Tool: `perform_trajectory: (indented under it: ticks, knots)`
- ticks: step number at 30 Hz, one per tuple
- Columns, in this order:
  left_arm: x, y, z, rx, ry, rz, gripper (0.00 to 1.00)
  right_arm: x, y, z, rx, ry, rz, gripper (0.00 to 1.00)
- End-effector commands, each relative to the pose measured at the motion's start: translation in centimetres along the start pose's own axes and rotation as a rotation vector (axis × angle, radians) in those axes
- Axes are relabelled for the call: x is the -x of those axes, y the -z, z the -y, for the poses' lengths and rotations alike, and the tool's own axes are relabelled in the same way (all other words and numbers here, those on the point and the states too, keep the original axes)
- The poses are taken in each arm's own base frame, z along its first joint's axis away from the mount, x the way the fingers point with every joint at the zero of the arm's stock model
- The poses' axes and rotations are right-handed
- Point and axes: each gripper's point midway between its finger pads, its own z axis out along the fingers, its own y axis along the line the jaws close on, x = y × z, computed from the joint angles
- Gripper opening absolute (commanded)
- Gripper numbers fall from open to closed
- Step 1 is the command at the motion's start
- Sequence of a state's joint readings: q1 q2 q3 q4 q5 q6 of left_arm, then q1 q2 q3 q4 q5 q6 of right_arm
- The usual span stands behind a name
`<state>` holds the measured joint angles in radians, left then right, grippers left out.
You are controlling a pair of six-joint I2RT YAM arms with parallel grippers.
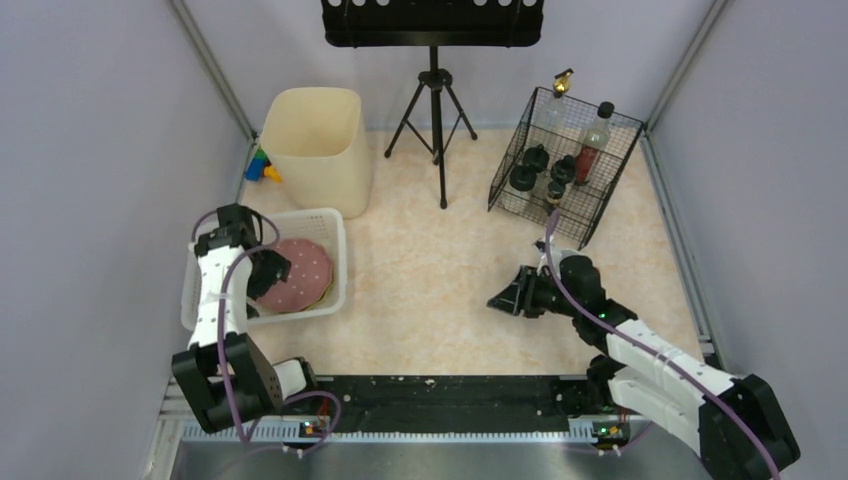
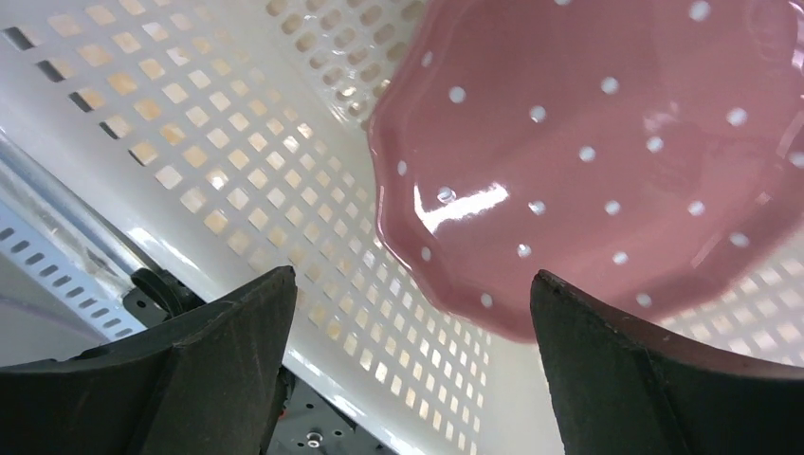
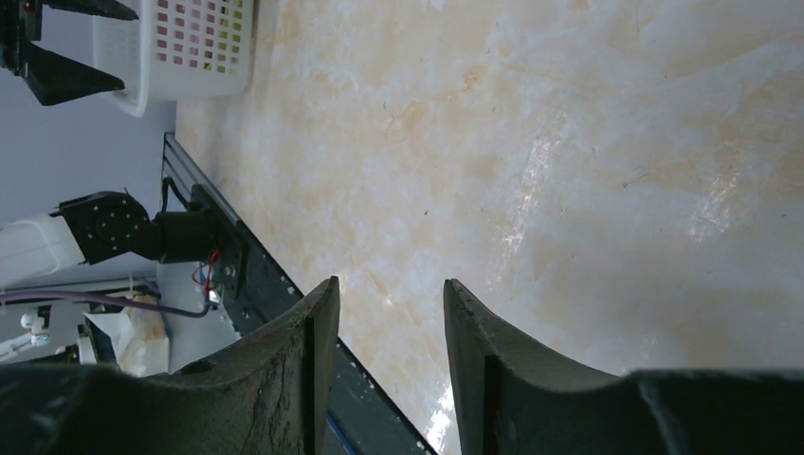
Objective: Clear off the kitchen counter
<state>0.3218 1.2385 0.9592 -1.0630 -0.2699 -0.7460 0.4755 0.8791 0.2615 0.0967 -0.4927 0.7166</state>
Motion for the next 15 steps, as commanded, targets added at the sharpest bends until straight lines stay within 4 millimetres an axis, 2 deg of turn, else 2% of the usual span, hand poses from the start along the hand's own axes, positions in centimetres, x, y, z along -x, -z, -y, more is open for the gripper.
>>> perform_trajectory:
  ticks: [1, 6, 10, 15]
  knots:
    - [0.5, 3.6, 1.1, -0.164, -0.046, 0.044, 0.97, 1.4, 0.5, -1.0, 0.001, 0.052, 0.040, 0.44]
    - [-0.1, 7.1, 4.2, -0.446, -0.111, 0.068, 0.97, 2.3, 1.1, -1.6, -0.021, 0.068, 0.047, 0.45]
    - [-0.5, 9.5, 5.8, -0.582, -0.153, 0.074, 0.97, 3.3, 1.9, -2.1, -0.048, 0.094, 0.068, 0.45]
    - [-1.7, 12.9, 8.9, -0.775, -0.252, 0.088, 0.99, 4.7, 3.2, -3.0, -0.105, 0.136, 0.066, 0.46]
